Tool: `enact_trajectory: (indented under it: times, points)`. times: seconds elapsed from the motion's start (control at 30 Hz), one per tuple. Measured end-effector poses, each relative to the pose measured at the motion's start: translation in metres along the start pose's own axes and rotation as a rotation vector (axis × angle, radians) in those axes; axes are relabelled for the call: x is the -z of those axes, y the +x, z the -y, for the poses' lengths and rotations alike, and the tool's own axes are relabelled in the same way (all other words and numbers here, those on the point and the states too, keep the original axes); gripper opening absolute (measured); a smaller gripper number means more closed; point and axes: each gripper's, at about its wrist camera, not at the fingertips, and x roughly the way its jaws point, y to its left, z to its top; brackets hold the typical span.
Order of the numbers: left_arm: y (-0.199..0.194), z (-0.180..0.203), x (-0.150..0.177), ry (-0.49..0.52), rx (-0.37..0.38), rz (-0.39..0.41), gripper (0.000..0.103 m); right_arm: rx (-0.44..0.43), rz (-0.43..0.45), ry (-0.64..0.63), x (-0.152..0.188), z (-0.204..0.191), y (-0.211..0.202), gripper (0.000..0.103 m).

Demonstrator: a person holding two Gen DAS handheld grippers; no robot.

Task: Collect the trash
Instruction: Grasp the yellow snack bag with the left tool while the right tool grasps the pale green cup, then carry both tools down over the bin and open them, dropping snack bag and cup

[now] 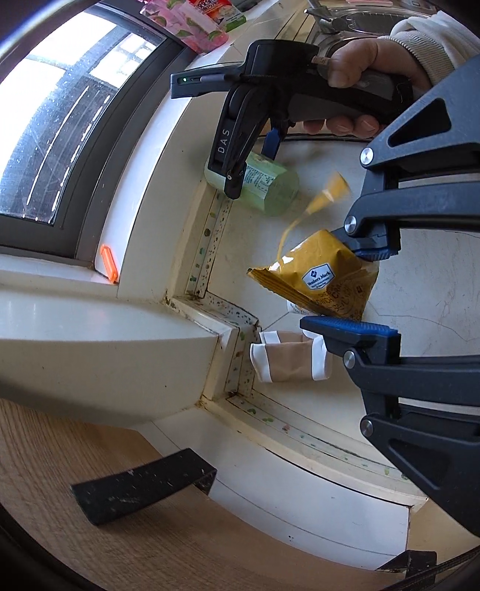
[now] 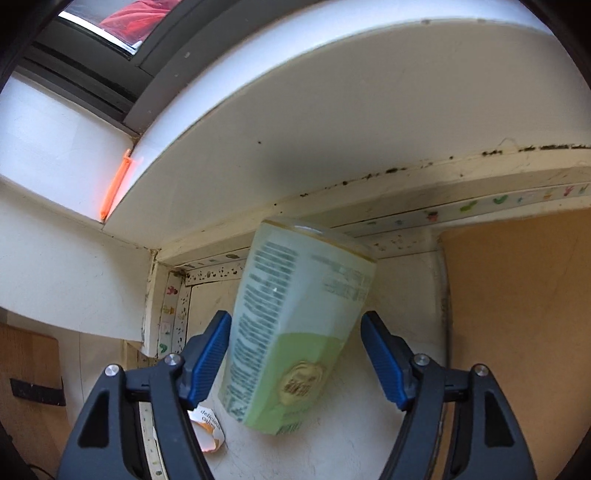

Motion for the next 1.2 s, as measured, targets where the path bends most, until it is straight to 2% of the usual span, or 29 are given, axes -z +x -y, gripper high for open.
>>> enact_trajectory:
  times: [0.23, 0.53, 0.67, 0.87, 1.07, 1.2]
  points:
    - [-0.007, -0.004, 0.005, -0.008, -0.011, -0.004, 0.024, 0.024, 0.01, -0.097, 0.015, -0.009, 0.0, 0.067]
    - [-0.021, 0.0, 0.031, 0.018, 0.011, -0.026, 0.024, -0.024, 0.002, -0.188, 0.069, -0.007, -0.039, 0.063]
    - [-0.038, 0.002, 0.05, 0.037, 0.041, -0.03, 0.024, -0.055, 0.005, -0.195, 0.1, 0.001, -0.069, 0.063]
    - [-0.072, 0.0, 0.086, 0.08, 0.101, -0.026, 0.024, -0.055, 0.046, -0.206, 0.149, 0.004, -0.123, 0.062]
    - [-0.112, -0.007, 0.125, 0.127, 0.179, -0.016, 0.024, -0.038, 0.115, -0.201, 0.202, 0.0, -0.182, 0.062]
    - [-0.144, -0.02, 0.151, 0.156, 0.229, 0.012, 0.024, -0.018, 0.177, -0.219, 0.25, -0.015, -0.217, 0.062]
